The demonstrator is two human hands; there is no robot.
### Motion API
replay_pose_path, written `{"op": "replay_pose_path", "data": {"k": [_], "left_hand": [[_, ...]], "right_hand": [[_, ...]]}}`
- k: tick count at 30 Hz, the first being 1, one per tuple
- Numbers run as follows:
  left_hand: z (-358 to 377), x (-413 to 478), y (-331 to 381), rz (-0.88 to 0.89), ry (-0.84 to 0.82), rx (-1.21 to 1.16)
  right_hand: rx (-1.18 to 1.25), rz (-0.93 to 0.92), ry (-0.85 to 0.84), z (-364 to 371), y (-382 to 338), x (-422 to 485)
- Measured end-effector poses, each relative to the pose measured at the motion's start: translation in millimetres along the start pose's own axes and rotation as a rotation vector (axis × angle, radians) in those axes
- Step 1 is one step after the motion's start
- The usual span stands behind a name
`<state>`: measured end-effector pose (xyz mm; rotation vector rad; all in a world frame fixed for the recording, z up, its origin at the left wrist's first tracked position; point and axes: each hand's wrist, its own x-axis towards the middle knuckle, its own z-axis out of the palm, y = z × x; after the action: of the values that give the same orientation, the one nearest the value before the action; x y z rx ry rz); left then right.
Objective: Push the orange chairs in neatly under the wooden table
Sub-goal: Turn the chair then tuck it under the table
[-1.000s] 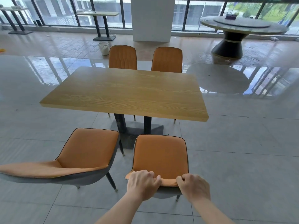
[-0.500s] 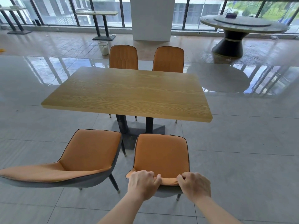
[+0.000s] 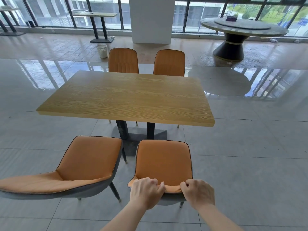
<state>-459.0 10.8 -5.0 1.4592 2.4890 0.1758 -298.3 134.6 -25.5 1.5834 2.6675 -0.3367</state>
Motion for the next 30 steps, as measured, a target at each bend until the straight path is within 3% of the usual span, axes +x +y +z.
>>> {"op": "replay_pose_path", "data": {"k": [30], "left_hand": [[-4.5, -2.6, -3.3, 0.001, -0.026, 0.014]], "right_hand": [[0.015, -0.047, -0.02, -11.6, -5.7, -4.0]]}}
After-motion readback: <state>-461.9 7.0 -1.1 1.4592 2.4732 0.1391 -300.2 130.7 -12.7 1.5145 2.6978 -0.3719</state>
